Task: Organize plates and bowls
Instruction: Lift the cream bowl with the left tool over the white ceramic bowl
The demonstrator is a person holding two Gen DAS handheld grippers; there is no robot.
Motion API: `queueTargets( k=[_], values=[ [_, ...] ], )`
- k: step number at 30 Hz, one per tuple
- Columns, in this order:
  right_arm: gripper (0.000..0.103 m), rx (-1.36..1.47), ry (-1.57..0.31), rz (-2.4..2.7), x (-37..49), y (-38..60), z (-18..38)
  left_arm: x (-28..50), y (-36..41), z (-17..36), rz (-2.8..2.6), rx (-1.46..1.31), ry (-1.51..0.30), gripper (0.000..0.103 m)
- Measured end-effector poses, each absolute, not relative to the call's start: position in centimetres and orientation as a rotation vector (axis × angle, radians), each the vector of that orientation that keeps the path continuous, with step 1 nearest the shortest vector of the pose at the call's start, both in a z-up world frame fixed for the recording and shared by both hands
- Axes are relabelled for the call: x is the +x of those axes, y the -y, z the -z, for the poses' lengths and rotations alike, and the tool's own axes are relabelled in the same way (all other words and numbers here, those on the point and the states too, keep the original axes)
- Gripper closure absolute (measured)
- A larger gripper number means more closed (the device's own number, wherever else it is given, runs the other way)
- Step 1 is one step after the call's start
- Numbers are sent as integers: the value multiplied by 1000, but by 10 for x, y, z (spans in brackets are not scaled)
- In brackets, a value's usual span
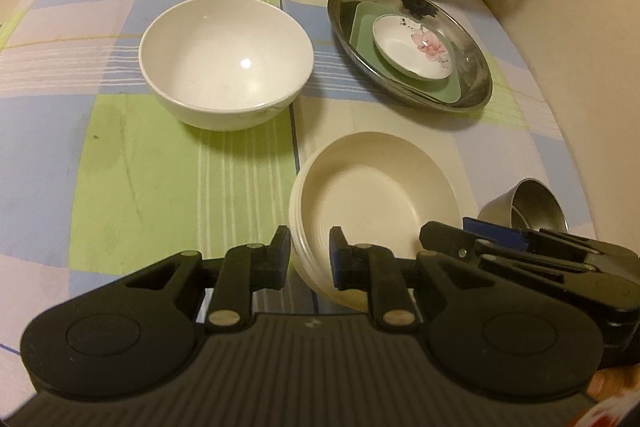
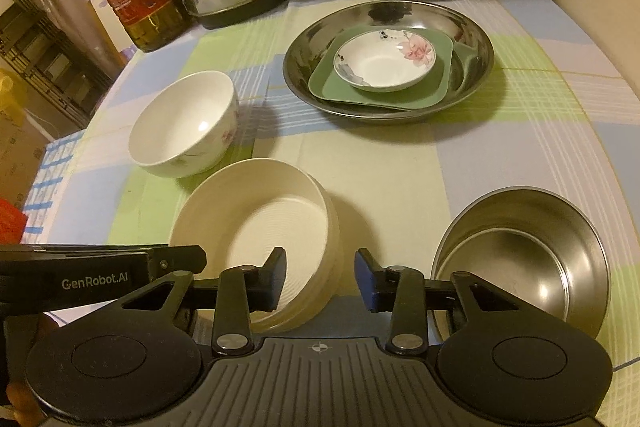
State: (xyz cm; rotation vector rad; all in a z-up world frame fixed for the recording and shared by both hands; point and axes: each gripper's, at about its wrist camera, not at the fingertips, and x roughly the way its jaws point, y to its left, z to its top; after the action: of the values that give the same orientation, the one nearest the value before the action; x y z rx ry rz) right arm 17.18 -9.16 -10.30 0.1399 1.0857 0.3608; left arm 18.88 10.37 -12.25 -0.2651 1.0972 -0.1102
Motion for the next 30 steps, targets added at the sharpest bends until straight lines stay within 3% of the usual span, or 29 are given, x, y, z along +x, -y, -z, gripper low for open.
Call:
queueTargets(
  k=[8, 30],
  values=[
    [84, 137, -1092, -368, 174, 91, 107, 192, -102, 126, 112, -253, -1105, 86],
    [86, 139, -1036, -395, 176, 87, 56, 182, -111, 78, 123, -253, -1003, 89]
  ],
)
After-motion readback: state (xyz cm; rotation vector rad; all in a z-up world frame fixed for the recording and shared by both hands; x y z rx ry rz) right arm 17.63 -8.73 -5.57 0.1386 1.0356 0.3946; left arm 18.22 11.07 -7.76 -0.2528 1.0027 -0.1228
